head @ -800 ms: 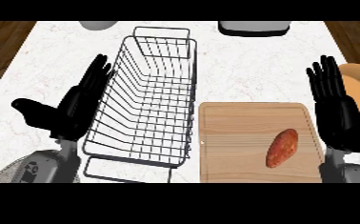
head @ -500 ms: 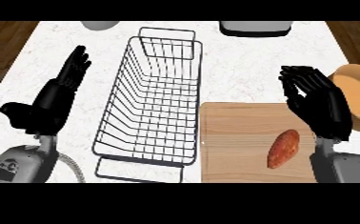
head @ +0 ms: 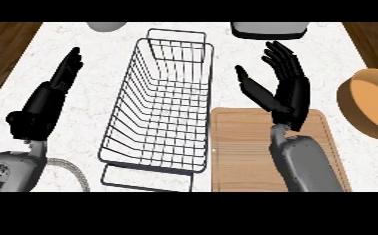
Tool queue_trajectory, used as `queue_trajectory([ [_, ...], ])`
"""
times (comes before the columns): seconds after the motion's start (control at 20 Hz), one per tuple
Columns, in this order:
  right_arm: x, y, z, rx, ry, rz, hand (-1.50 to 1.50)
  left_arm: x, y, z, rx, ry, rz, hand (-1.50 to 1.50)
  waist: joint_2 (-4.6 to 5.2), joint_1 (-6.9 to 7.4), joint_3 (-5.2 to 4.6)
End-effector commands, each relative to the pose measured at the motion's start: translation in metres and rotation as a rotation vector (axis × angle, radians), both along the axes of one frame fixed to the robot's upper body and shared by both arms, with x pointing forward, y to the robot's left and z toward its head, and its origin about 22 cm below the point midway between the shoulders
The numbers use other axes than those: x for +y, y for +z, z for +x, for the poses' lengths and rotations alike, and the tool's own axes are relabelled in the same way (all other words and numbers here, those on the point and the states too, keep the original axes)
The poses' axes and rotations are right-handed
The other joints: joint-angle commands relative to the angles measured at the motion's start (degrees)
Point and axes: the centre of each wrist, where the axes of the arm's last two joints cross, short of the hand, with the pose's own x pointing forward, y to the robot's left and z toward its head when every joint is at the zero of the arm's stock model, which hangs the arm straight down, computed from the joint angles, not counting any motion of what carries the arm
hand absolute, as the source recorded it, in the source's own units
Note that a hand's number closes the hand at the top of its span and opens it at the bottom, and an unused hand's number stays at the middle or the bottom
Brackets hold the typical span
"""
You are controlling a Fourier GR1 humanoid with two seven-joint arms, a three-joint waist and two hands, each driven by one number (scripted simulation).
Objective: Pick the sweet potato from the cutting board and place it in the basket
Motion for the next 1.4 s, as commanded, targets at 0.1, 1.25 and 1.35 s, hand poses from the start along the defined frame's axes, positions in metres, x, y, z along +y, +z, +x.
queue_trajectory([
  [0.1, -0.048, -0.011, 0.018, 0.207, -0.233, -0.366, -1.5, 0.009, -0.01, -0.006, 0.009, 0.034, 0.033, 0.0, -0.61, -1.19, -0.64],
  [1.25, -0.107, 0.151, 0.012, 1.196, 0.366, -0.956, -1.5, 0.012, -0.008, 0.002, -0.014, 0.039, 0.014, 0.0, -0.27, -2.04, 0.03],
  [1.35, -0.108, 0.136, 0.011, 1.227, 0.388, -0.936, -1.5, 0.004, -0.003, -0.004, -0.022, 0.018, 0.016, 0.0, -0.23, -1.32, 0.08],
])
